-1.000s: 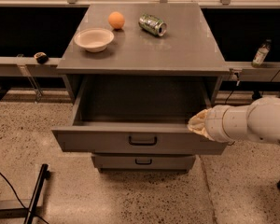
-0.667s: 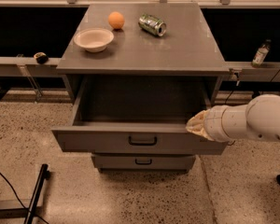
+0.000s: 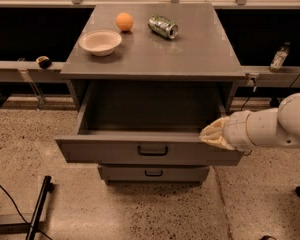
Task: Close top drawer
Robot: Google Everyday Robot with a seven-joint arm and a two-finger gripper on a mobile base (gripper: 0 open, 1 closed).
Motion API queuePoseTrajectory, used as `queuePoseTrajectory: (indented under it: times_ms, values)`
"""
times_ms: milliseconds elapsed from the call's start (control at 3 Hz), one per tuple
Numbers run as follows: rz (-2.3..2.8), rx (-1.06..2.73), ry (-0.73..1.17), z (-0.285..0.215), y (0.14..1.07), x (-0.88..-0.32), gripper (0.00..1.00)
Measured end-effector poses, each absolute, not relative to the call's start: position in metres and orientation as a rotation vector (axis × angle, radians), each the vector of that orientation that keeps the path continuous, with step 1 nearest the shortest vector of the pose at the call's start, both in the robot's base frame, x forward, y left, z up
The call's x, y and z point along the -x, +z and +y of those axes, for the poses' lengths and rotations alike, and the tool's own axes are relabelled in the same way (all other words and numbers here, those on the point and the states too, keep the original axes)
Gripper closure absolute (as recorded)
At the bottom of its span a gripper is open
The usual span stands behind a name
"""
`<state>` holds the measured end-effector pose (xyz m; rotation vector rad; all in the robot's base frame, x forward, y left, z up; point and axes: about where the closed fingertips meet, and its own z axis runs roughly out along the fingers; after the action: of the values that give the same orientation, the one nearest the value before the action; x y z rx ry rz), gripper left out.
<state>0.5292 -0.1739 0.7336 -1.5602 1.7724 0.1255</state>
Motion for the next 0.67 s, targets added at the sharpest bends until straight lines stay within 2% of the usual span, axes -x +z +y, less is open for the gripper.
queuePoseTrajectory:
  times_ms: [667]
  values:
    - [1.849,1.575,0.232,-0.176,0.701,-0.528,1.0]
